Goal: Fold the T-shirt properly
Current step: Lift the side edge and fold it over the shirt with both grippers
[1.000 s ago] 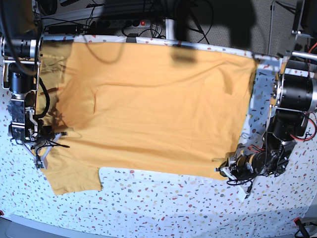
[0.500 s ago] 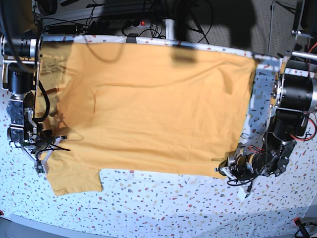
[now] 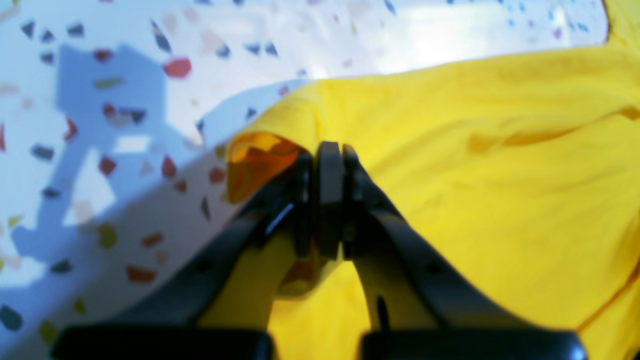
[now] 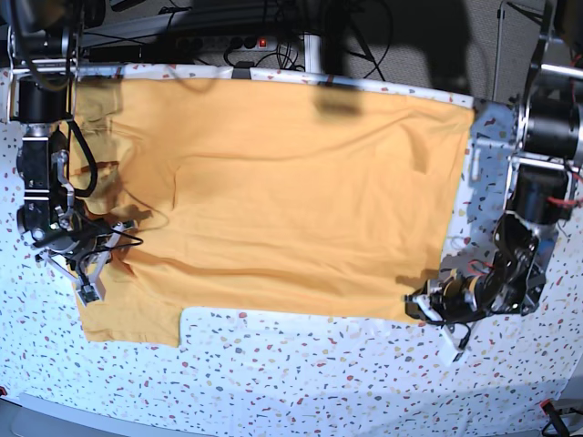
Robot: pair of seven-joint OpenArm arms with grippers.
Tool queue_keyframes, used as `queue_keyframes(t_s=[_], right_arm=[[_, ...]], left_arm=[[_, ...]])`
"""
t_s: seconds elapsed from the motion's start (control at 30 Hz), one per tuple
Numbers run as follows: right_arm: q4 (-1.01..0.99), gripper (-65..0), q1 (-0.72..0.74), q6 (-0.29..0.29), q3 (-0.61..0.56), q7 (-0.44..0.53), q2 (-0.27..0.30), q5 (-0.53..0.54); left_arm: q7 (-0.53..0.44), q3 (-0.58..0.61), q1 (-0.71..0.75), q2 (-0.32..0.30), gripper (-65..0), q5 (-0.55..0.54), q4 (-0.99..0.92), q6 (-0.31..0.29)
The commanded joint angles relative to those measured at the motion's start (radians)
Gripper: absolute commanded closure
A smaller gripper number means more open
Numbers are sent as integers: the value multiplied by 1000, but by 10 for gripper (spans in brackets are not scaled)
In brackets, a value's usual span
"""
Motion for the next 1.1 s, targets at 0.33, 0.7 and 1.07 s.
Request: queue_keyframes(t_s=[0.33,0.7,1.07], right_arm=[[200,0,-81,27,159,-49,20,5],[294,0,-156,27,161,-87,20,5],[295,0,-245,26,161,-88,13,5]], left_arm=[[85,-4,129,-154,0,-20,433,60],[135,-5,211,-177,0,-12,519,60],[156,-5,285,-249,0,-12,519,60]])
